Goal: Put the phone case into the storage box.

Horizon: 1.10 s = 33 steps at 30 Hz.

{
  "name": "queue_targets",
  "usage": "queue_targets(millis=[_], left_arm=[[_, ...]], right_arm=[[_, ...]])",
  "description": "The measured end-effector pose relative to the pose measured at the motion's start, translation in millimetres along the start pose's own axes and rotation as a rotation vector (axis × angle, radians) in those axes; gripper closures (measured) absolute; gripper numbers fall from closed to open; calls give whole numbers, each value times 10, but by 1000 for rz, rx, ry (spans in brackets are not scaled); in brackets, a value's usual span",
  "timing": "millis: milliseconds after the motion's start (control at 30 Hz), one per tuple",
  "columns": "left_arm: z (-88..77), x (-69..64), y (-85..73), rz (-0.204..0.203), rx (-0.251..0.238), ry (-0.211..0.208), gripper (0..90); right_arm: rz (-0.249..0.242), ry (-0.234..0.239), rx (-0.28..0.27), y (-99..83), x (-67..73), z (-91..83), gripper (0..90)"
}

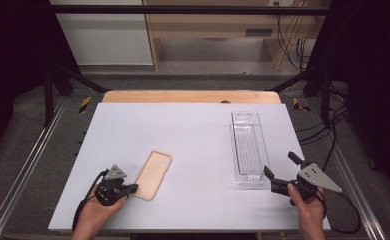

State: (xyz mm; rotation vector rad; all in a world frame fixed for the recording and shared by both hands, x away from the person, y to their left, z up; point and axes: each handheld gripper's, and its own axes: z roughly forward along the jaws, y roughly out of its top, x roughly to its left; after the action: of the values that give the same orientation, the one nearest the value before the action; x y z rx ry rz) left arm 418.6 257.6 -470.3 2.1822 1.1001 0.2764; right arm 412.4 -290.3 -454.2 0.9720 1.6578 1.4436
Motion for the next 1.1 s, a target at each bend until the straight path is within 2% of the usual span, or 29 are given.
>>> queue_targets(millis=[67,167,267,367,467,700,1100], left_arm=[[-37,7,-33,-1,4,7,900],[-62,8,-49,21,13,20,900],[-79,15,-63,13,16,22,900],[-101,31,-83,12,17,30,900],[-112,44,-110,-2,5,29,900],[-117,-3,-172,-8,-36,60,900],[-123,-8,-161,7,-22,72,900]], right_arm=[[2,2,-1,9,11,-4,25],[-4,-2,1,5,12,9,24],[-5,-13,0,6,5,0,25],[30,-30,-14,-1,-59,-4,22],[23,-37,-10,-3,-63,7,22],[1,-20,-14,22,-11,2,23],[2,-21,-7,14,-12,11,23]])
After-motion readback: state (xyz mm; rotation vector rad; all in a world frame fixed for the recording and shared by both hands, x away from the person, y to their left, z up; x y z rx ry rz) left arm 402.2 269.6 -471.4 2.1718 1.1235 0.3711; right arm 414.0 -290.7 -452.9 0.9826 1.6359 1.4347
